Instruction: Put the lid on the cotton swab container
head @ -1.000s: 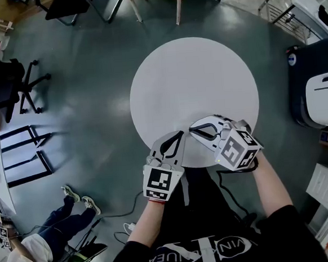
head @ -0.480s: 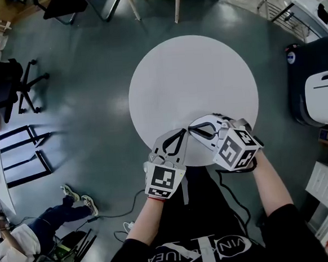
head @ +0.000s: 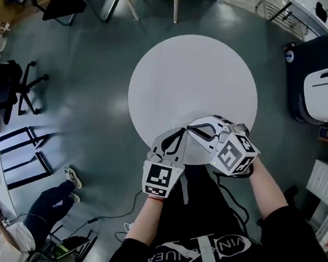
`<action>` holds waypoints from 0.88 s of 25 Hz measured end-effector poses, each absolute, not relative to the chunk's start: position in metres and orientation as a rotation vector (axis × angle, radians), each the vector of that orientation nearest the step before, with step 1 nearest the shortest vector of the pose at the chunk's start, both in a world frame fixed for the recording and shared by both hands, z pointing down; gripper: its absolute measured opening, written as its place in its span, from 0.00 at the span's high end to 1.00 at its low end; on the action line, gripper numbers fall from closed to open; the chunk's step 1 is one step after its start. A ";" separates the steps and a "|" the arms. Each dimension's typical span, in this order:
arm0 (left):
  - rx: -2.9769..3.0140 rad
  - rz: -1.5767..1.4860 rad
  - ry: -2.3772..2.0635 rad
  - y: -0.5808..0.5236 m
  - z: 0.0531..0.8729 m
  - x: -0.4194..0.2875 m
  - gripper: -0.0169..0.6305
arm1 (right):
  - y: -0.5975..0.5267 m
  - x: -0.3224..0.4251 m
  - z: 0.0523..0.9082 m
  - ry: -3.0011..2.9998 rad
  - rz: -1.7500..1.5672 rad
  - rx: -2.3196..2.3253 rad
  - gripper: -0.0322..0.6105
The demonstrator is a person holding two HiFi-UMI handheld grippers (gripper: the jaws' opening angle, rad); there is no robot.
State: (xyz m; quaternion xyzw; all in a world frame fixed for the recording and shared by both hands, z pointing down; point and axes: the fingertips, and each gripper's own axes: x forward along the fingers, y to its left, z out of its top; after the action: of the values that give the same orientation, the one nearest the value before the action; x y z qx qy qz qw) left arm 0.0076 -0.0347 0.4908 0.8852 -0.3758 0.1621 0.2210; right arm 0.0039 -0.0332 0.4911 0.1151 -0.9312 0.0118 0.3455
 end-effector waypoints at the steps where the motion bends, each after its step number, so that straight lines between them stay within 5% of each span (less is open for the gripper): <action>1: 2.455 0.420 -1.040 -0.034 0.486 0.006 0.96 | -0.033 0.003 0.486 -2.442 0.065 0.335 0.95; 22: 2.692 0.192 -1.101 -0.018 0.355 0.000 0.96 | -0.019 0.001 0.346 -2.644 0.158 0.949 0.95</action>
State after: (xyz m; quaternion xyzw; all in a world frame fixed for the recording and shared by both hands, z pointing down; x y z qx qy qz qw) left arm 0.0003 -0.0185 0.3547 0.9176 -0.3753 0.0655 0.1131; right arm 0.0012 -0.0185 0.3460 0.3326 -0.9272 0.0555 0.1633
